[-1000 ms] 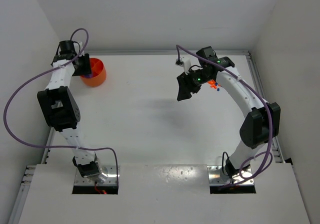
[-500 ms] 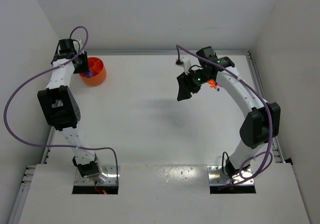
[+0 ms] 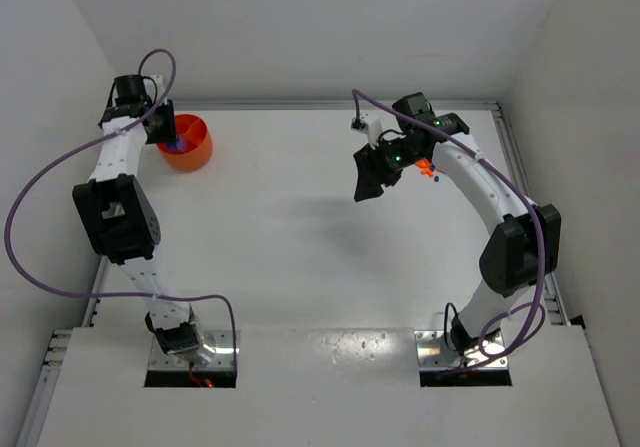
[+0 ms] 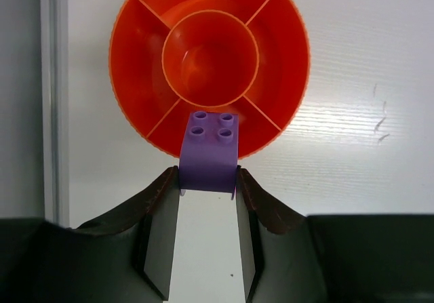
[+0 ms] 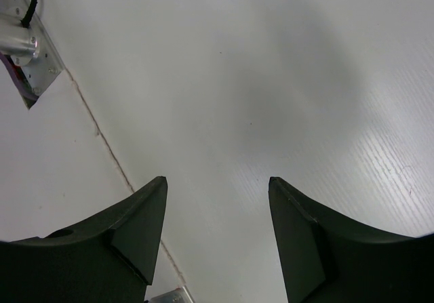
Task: Sort the legos into containers by color
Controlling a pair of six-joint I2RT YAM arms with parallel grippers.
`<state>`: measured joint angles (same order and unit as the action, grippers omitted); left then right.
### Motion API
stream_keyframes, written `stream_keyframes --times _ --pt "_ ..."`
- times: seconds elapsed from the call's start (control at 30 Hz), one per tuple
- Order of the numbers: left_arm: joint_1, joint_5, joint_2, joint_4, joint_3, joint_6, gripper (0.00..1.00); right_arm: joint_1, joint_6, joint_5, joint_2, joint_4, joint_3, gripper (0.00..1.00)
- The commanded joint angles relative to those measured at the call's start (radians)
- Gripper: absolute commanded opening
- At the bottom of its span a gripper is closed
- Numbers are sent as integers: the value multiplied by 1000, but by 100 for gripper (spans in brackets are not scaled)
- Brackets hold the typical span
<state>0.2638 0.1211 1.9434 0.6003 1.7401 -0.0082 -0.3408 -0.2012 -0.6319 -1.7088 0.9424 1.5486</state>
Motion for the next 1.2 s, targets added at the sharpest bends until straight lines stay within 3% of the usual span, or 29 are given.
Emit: stream_keyframes --times 0.0,0.13,0.33,0.5,0.7,1.17 --pt "12 32 -133 1 16 22 19 5 8 -20 20 -19 5 62" --pt "12 67 -175 36 16 31 19 5 8 -20 20 -19 5 62" --pt "12 147 -189 128 61 168 19 5 8 -20 29 -19 -4 62" --pt "-9 215 -114 274 214 371 19 5 8 -20 38 -28 -4 62" --pt "-20 201 -40 388 349 545 19 5 8 -29 38 -28 -4 62" --pt "-29 219 25 469 326 789 15 5 8 -29 29 -28 -4 62"
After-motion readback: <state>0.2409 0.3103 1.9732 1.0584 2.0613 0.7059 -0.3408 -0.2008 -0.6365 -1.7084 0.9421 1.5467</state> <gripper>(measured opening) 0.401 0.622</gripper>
